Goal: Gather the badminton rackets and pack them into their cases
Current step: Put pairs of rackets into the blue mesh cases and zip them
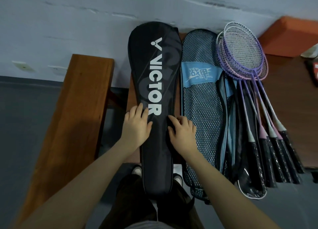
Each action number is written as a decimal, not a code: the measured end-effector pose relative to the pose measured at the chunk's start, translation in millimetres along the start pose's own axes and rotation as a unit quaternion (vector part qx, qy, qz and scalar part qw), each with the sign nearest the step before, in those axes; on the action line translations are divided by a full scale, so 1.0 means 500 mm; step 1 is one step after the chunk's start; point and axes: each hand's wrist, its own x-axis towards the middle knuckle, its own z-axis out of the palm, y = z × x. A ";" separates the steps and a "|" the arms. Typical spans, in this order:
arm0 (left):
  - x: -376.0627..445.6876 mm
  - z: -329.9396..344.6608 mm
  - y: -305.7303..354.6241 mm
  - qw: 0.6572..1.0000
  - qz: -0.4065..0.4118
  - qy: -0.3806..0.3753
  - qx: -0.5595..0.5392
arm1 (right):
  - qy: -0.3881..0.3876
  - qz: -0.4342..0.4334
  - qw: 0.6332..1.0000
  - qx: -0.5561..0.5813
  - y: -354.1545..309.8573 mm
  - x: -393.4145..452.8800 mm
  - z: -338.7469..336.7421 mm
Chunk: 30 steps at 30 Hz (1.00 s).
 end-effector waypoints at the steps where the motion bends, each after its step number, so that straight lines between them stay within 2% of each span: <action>1: -0.001 -0.002 0.011 1.000 0.009 0.008 -0.005 | 0.003 -0.006 1.000 0.022 0.006 -0.003 -0.005; 5: 0.001 -0.013 0.085 0.998 0.041 0.026 -0.026 | 0.034 -0.028 0.995 0.087 0.055 -0.013 -0.042; 13: 0.021 0.018 0.283 0.996 0.034 0.052 -0.057 | 0.093 0.015 0.985 0.142 0.260 -0.005 -0.120; 19: 0.050 0.075 0.401 0.997 0.025 0.037 -0.065 | 0.059 0.064 0.989 0.117 0.400 0.021 -0.151; 23: 0.069 0.107 0.453 0.997 0.003 0.008 -0.071 | 0.019 0.053 0.990 0.128 0.423 0.022 -0.149; 26: 0.097 0.116 0.468 0.995 -0.029 -0.005 -0.097 | 0.025 0.053 0.985 0.163 0.416 0.024 -0.148; 30: 0.139 0.119 0.473 0.989 -0.031 -0.010 -0.146 | 0.032 0.056 0.980 0.186 0.411 0.032 -0.146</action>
